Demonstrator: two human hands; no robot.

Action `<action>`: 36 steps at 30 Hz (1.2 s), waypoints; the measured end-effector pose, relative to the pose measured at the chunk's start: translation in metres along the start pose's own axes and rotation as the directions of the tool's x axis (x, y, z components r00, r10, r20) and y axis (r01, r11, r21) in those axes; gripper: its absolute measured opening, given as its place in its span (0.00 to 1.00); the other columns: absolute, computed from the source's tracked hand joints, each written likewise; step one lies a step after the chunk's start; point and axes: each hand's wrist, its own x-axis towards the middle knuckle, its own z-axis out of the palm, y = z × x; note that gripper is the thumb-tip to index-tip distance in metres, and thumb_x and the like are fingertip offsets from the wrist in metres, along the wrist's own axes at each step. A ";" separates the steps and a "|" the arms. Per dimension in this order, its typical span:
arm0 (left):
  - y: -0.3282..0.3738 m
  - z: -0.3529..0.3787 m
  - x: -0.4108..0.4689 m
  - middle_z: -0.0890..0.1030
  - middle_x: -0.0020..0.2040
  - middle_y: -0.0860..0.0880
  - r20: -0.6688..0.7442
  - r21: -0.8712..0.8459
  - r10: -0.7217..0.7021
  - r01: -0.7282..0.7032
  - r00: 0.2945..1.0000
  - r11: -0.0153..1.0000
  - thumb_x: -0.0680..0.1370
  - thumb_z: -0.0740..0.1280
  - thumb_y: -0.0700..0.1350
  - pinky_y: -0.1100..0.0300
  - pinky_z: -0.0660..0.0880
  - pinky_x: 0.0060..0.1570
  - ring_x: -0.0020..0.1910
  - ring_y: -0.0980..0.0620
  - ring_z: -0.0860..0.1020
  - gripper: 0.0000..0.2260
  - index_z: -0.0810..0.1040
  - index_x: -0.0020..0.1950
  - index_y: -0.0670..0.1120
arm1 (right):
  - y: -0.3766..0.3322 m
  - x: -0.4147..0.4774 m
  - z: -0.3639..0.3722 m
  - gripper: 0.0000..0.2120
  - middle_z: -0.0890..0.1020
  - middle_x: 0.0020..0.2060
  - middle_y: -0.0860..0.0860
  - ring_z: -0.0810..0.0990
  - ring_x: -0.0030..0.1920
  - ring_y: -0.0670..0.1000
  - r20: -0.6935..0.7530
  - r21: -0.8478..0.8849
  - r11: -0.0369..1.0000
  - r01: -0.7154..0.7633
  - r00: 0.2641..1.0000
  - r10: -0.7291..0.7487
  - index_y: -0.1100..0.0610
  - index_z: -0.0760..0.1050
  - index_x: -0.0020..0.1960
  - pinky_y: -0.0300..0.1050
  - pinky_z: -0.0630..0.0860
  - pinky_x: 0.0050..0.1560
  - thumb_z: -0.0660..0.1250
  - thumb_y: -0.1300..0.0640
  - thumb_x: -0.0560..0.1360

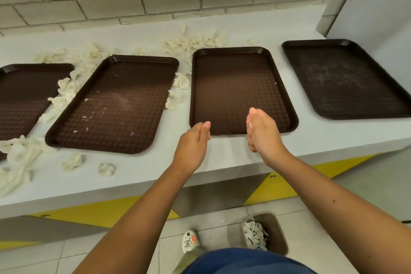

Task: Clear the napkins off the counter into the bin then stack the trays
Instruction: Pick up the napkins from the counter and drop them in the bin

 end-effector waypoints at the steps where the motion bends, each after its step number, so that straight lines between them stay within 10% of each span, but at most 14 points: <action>1: 0.006 0.011 -0.007 0.70 0.29 0.53 0.005 -0.029 0.009 -0.009 1.000 1.000 0.84 0.51 0.54 0.60 0.67 0.35 0.30 0.55 0.70 0.18 0.70 0.39 0.48 | 0.005 -0.004 -0.013 0.15 0.63 0.25 0.48 0.57 0.23 0.48 0.018 -0.003 0.999 0.040 0.999 -0.039 0.53 0.66 0.39 0.37 0.55 0.25 0.52 0.53 0.83; 5: 0.025 0.055 -0.033 0.70 0.30 0.51 0.039 -0.113 0.068 -0.063 0.997 0.992 0.84 0.53 0.49 0.62 0.68 0.33 0.28 0.58 0.69 0.11 0.73 0.50 0.51 | 0.026 -0.022 -0.063 0.11 0.68 0.27 0.48 0.60 0.21 0.45 0.114 -0.076 0.994 0.081 0.991 -0.072 0.53 0.72 0.50 0.35 0.59 0.22 0.52 0.55 0.84; 10: 0.037 0.110 -0.068 0.74 0.32 0.59 0.129 -0.221 0.073 -0.043 0.989 0.974 0.84 0.56 0.45 0.65 0.66 0.36 0.32 0.61 0.70 0.08 0.74 0.51 0.51 | 0.063 -0.048 -0.120 0.15 0.63 0.26 0.50 0.60 0.21 0.42 0.112 -0.094 0.995 -0.013 0.993 0.024 0.55 0.64 0.41 0.34 0.59 0.21 0.51 0.50 0.84; 21: 0.023 0.177 -0.105 0.75 0.42 0.52 0.387 -0.078 -0.276 0.330 0.880 0.941 0.81 0.55 0.44 0.58 0.66 0.36 0.35 0.57 0.70 0.15 0.77 0.41 0.54 | 0.208 -0.068 -0.197 0.07 0.75 0.53 0.56 0.74 0.52 0.53 0.264 -0.625 0.777 -0.079 0.915 0.305 0.59 0.73 0.55 0.40 0.67 0.47 0.63 0.63 0.78; 36: -0.004 0.227 -0.124 0.79 0.45 0.47 0.491 -0.084 -0.498 0.608 0.715 0.790 0.80 0.64 0.39 0.54 0.80 0.55 0.47 0.48 0.82 0.06 0.77 0.55 0.45 | 0.242 -0.066 -0.228 0.16 0.72 0.54 0.52 0.73 0.49 0.47 0.216 -0.734 0.667 -0.128 0.887 0.408 0.55 0.75 0.60 0.35 0.66 0.50 0.70 0.60 0.74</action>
